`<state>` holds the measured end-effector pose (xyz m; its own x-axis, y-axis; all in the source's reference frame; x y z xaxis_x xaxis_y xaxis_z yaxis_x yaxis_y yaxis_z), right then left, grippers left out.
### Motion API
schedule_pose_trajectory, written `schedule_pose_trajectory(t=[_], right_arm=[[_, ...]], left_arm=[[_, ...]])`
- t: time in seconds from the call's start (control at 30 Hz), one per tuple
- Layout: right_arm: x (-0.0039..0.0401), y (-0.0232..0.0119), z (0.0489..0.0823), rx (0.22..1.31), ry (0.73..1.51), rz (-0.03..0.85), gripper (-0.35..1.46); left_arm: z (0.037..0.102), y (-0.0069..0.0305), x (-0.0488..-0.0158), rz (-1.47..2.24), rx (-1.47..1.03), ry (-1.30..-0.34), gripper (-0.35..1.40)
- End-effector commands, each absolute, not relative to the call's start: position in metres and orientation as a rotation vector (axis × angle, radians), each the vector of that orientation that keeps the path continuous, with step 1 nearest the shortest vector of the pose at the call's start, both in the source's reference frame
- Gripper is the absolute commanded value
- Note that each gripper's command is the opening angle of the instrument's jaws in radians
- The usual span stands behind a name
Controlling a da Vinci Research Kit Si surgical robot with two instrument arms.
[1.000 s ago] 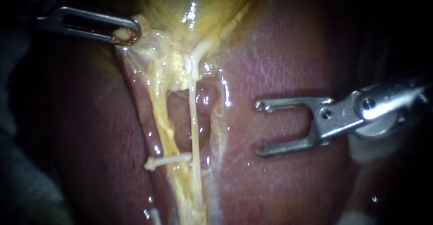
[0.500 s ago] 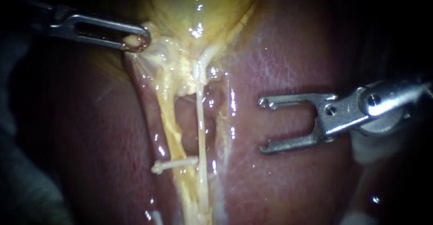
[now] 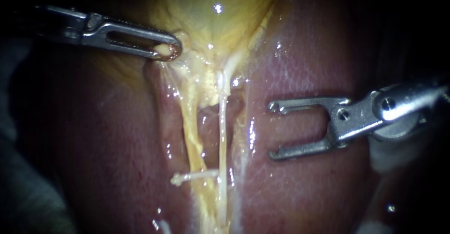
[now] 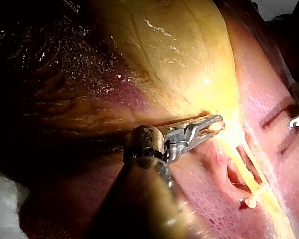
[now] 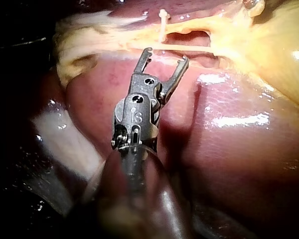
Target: Going back first clip left tube
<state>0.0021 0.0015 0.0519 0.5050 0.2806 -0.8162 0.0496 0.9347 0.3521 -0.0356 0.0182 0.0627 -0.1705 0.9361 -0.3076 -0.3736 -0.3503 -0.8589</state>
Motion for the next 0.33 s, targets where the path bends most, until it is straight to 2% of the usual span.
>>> schedule_pose_trajectory(t=[0.03, 0.33], right_arm=[[0.0021, 0.0015, 0.0519, 0.353, 1.038, 0.143, 0.5], [0.0021, 0.0015, 0.0518, 0.353, 1.038, 0.143, 0.5]], left_arm=[[0.0627, 0.0182, -0.0355, 1.701, -1.074, -0.785, -0.35], [0.0628, 0.0183, -0.0355, 1.702, -1.075, -0.785, -0.35]])
